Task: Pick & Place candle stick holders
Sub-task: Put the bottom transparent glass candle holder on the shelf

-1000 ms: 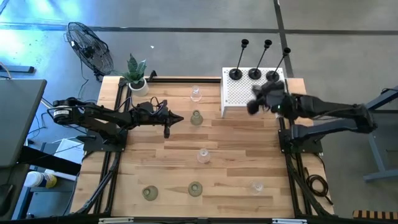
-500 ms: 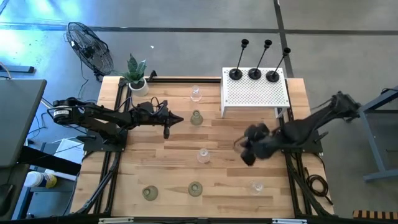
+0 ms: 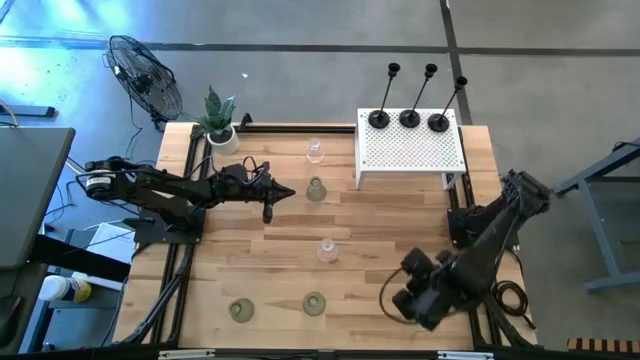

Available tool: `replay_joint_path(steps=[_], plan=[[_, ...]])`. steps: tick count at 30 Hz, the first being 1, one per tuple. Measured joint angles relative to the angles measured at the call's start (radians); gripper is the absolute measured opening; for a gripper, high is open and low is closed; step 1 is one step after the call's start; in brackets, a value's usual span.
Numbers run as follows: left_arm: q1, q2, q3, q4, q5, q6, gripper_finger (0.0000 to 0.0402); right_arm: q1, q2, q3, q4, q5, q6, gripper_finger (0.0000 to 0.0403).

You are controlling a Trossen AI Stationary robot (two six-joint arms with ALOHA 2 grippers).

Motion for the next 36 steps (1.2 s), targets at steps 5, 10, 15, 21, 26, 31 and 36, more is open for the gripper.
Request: replay_joint_path(steps=[5, 10, 15, 21, 26, 31, 36], plan=[[0.000, 0.000, 0.000, 0.000, 0.000, 0.001, 0.0001, 0.038, 0.072, 0.012, 0.010, -0.082, 0.151, 0.0149], [0.000, 0.000, 0.000, 0.005, 0.000, 0.004, 0.0001, 0.042, 0.104, 0.009, 0.011, -0.102, 0.228, 0.0229], [0.000, 0.000, 0.000, 0.004, 0.004, 0.004, 0.0001, 0.041, 0.105, -0.016, 0.023, -0.108, 0.291, 0.0285], [0.000, 0.000, 0.000, 0.003, 0.005, 0.004, 0.0001, 0.042, 0.107, -0.132, 0.161, -0.124, 0.299, 0.0302], [0.000, 0.000, 0.000, 0.003, 0.005, 0.004, 0.0001, 0.042, 0.106, -0.208, 0.227, -0.164, 0.296, 0.0303], [0.000, 0.000, 0.000, 0.004, 0.005, 0.004, 0.0001, 0.043, 0.106, -0.245, 0.256, -0.122, 0.288, 0.0303], [0.000, 0.000, 0.000, 0.004, 0.005, 0.004, 0.0001, 0.041, 0.106, -0.293, 0.358, -0.138, 0.263, 0.0279]])
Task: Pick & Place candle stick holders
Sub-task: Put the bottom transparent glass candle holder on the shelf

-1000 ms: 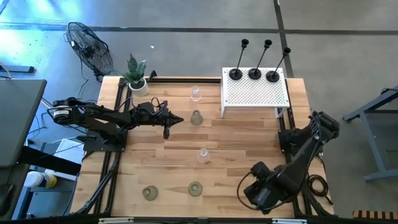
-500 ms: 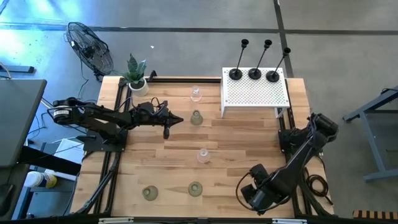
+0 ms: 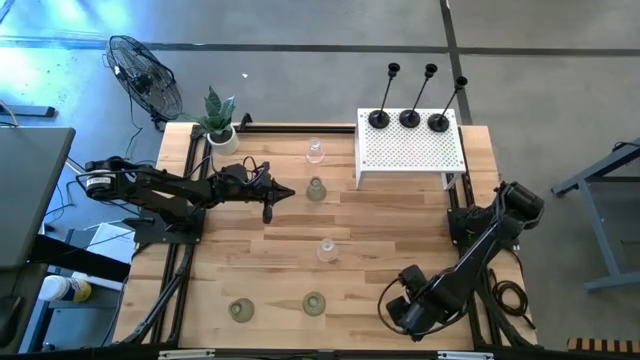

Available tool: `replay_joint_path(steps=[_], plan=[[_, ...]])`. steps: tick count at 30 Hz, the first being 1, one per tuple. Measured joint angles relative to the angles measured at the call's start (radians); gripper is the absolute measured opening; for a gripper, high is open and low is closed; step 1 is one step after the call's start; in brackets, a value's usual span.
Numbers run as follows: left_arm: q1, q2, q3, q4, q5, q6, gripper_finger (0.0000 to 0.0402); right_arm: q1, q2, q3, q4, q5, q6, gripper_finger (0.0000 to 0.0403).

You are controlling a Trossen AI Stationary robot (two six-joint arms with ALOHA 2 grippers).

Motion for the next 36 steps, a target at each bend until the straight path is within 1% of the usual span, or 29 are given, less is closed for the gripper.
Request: replay_joint_path(steps=[2, 7, 8, 14, 19, 23, 26, 31, 34, 36], plan=[[0.000, 0.000, 0.000, 0.000, 0.000, 0.000, 0.0001, 0.000, 0.000, -0.008, 0.017, -0.008, -0.005, 0.0254], [0.000, 0.000, 0.000, -0.002, 0.000, 0.000, 0.0001, -0.006, -0.001, 0.002, 0.011, -0.004, -0.037, 0.0168], [0.000, 0.000, 0.000, -0.002, 0.000, 0.000, 0.0001, -0.008, -0.001, 0.005, 0.011, -0.004, -0.044, 0.0156], [0.000, 0.000, 0.000, -0.001, 0.000, 0.000, 0.0001, -0.046, -0.002, 0.063, -0.064, 0.014, -0.122, 0.0155], [0.000, 0.000, 0.000, -0.001, 0.000, 0.000, 0.0001, -0.132, -0.034, 0.158, -0.177, 0.017, -0.247, 0.0155], [0.000, 0.000, 0.000, -0.001, 0.000, 0.000, 0.0001, -0.264, -0.079, 0.239, -0.263, 0.112, -0.443, 0.0161], [0.000, 0.000, 0.000, -0.001, 0.000, 0.000, 0.0001, -0.394, -0.109, 0.285, -0.311, 0.165, -0.648, 0.0162], [0.000, 0.000, 0.000, -0.003, 0.000, 0.000, 0.0001, -0.656, -0.162, 0.373, -0.359, 0.155, -0.991, 0.0163], [0.000, 0.000, 0.000, 0.003, 0.001, 0.000, 0.0001, -0.822, -0.175, 0.466, -0.430, 0.130, -1.128, 0.0164], [0.000, 0.000, 0.000, 0.002, 0.001, 0.000, 0.0001, -0.922, -0.174, 0.537, -0.515, 0.128, -1.193, 0.0164]])
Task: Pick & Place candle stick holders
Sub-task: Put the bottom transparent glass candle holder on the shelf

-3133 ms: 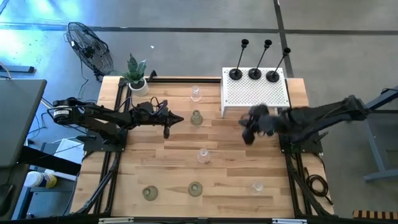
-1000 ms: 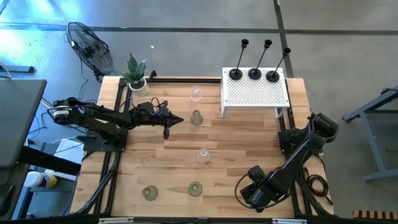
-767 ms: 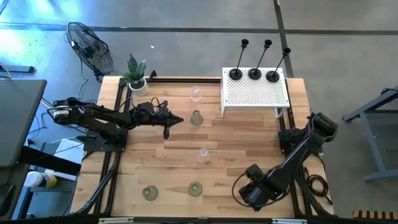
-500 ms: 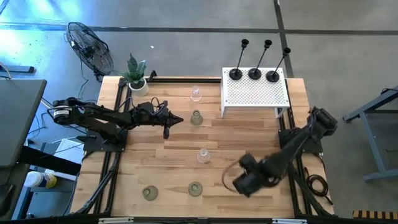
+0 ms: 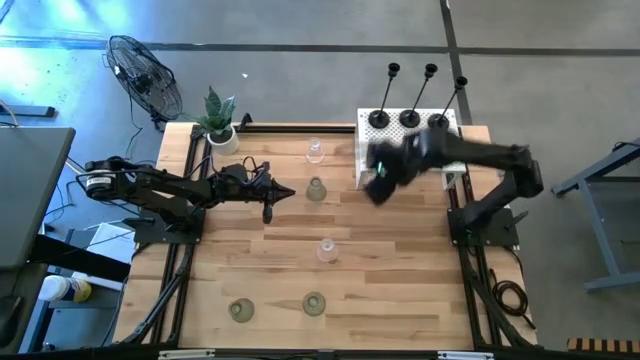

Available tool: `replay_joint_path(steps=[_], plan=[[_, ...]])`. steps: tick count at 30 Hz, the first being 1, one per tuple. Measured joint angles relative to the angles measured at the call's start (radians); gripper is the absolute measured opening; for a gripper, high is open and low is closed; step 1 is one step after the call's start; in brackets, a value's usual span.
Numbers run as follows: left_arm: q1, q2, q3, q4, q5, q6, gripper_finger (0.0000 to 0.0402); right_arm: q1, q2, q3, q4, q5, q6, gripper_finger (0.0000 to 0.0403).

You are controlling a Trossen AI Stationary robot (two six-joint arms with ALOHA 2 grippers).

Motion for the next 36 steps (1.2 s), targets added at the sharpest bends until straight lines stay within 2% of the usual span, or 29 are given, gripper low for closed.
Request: replay_joint_path(steps=[3, 8, 14, 24, 31, 36], plan=[[0.000, 0.000, 0.000, 0.003, 0.000, 0.000, 0.0001, -0.154, 0.002, 0.066, -0.064, -0.001, -0.099, 0.0165], [0.000, 0.000, 0.000, 0.005, 0.000, 0.000, 0.0001, -0.389, -0.002, 0.061, -0.055, -0.040, -0.274, 0.0162], [0.000, 0.000, 0.000, 0.007, 0.001, 0.000, 0.0001, -0.561, -0.002, -0.009, -0.058, -0.058, -0.435, 0.0162], [0.000, 0.000, 0.000, 0.008, 0.001, 0.008, 0.0001, -0.710, -0.002, -0.054, -0.014, -0.016, -0.557, 0.0162], [0.000, 0.000, 0.000, 0.009, 0.001, 0.007, 0.0001, -0.743, 0.005, -0.055, 0.024, -0.017, -0.582, 0.0162], [0.000, 0.000, 0.000, 0.009, 0.001, 0.007, 0.0001, -0.749, 0.006, -0.107, 0.054, -0.028, -0.594, 0.0163]])
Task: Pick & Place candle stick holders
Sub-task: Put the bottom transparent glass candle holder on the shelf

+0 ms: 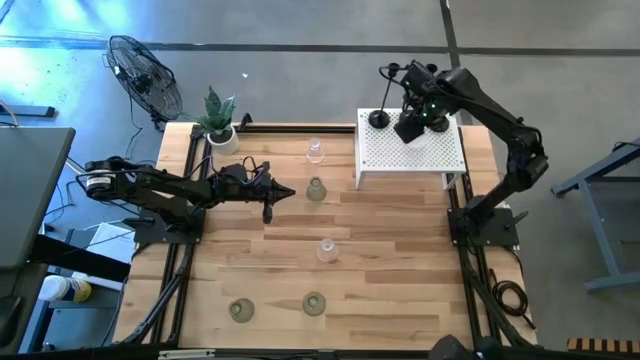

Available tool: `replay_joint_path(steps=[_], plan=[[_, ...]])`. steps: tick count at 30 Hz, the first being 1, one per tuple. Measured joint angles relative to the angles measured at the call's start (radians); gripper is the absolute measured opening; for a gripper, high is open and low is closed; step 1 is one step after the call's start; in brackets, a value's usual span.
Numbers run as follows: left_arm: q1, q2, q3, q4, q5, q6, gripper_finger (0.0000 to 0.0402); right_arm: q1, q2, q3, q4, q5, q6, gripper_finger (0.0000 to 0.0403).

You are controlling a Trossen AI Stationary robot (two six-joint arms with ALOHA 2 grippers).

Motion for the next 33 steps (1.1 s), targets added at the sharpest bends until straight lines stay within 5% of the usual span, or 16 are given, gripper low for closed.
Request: replay_joint_path(steps=[14, 27, 33], plan=[[0.000, 0.000, 0.000, 0.000, 0.000, 0.000, 0.0001, 0.001, -0.001, -0.023, 0.041, 0.013, -0.023, 0.0165], [0.000, 0.000, 0.000, 0.000, 0.000, 0.000, 0.0001, 0.001, -0.002, -0.022, 0.069, 0.020, -0.031, 0.0217], [0.000, 0.000, 0.000, 0.000, 0.000, 0.000, 0.0001, 0.024, -0.007, 0.033, 0.060, 0.101, -0.031, 0.0217]])
